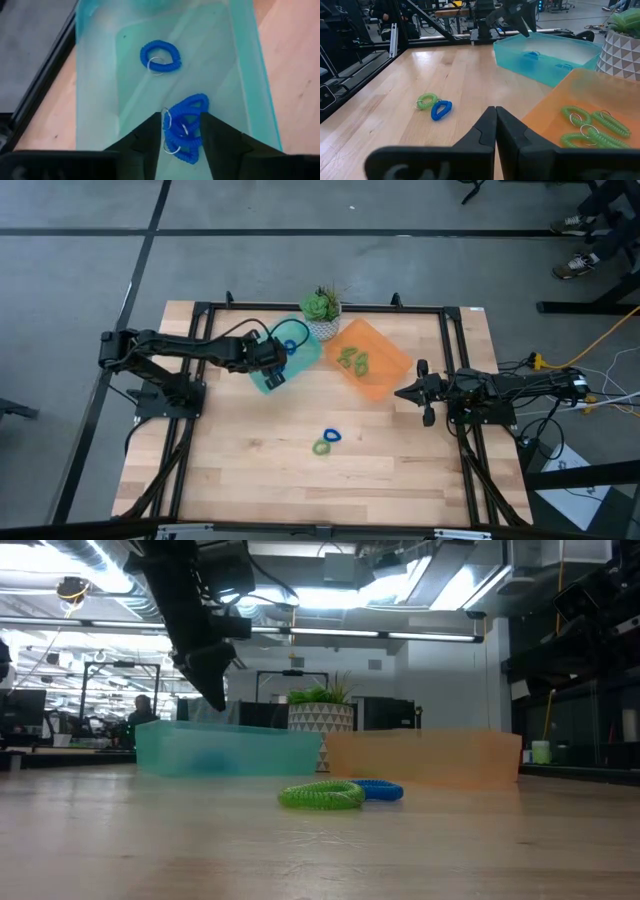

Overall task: Sort spring keychains
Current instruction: Put the green spring keychain into the orange bin

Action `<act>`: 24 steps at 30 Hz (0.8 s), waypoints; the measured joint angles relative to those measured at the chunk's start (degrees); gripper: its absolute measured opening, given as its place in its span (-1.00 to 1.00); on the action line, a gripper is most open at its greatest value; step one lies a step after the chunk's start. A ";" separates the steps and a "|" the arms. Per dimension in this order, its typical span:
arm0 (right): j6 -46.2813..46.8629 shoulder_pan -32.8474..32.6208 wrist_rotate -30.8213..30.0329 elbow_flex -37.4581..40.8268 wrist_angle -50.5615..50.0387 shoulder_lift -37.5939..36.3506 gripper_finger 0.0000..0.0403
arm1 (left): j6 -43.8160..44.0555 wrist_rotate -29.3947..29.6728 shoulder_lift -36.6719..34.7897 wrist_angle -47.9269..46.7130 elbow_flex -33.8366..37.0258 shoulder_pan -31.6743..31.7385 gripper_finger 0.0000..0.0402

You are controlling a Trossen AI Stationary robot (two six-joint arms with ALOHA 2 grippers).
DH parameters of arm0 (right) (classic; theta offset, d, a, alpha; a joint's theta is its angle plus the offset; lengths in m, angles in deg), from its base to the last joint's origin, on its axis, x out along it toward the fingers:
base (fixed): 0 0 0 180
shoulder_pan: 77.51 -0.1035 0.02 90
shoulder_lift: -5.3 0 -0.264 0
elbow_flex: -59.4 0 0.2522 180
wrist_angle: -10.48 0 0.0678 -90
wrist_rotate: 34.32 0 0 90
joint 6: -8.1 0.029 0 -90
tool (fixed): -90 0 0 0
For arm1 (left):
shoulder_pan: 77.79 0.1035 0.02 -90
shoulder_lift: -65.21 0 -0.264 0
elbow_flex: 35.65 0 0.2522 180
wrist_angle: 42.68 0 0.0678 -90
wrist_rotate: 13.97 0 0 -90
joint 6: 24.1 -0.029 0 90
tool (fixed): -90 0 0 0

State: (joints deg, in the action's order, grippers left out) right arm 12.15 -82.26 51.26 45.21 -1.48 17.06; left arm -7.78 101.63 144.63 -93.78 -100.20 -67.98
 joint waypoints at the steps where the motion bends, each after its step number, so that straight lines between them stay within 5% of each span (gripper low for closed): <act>1: -0.01 0.01 0.00 0.00 0.02 0.00 -0.96 | 0.41 0.50 0.00 -0.13 0.00 0.00 -0.33; 9: -0.02 0.00 0.00 0.00 0.02 -0.02 -0.96 | 0.00 1.85 -1.11 -0.16 0.00 -0.84 -0.13; 24: 0.00 0.02 0.00 0.00 0.00 0.00 -0.96 | 0.89 1.83 -10.10 1.66 -0.04 -5.40 -0.16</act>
State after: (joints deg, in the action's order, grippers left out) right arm 12.15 -82.24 51.26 45.21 -1.48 17.06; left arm -6.90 103.46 134.52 -92.12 -100.24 -73.39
